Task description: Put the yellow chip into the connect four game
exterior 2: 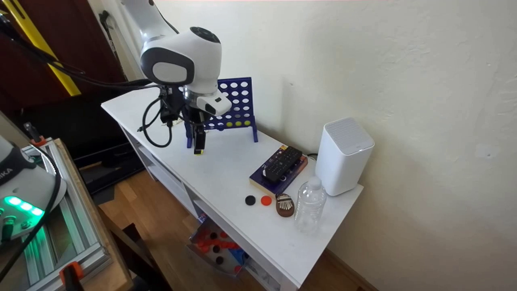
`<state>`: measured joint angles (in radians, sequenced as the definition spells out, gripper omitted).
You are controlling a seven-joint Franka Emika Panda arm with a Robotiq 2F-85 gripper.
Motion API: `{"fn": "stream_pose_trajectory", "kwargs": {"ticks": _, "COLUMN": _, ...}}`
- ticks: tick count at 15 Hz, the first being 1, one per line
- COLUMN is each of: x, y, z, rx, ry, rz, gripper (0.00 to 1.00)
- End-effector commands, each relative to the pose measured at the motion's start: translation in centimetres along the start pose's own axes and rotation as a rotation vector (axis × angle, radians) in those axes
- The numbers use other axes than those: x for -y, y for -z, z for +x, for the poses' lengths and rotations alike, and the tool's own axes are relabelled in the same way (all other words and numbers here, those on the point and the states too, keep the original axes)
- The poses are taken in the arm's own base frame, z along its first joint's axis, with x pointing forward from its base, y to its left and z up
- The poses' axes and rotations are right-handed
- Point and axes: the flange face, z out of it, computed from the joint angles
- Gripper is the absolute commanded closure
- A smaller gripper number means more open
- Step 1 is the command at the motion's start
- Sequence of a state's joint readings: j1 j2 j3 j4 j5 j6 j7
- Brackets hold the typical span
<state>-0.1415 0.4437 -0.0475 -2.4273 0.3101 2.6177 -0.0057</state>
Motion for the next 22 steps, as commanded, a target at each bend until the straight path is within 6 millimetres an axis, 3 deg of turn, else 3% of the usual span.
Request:
{"fn": "stream_pose_trajectory", "kwargs": {"ticks": 1, "x": 0.6, "y": -1.9, "z": 1.3, "rx": -0.018, "ry": 0.031, "rz": -0.006, "gripper": 0.00}}
{"fn": "stream_pose_trajectory", "kwargs": {"ticks": 11, "x": 3.5, "y": -5.8, "z": 2.1, "rx": 0.003, "ry": 0.090, "rz": -0.010, "gripper": 0.00}}
{"fn": "stream_pose_trajectory", "kwargs": {"ticks": 22, "x": 4.8, "y": -7.7, "z": 3.3, "rx": 0.021, "ry": 0.117, "rz": -0.005, "gripper": 0.00}}
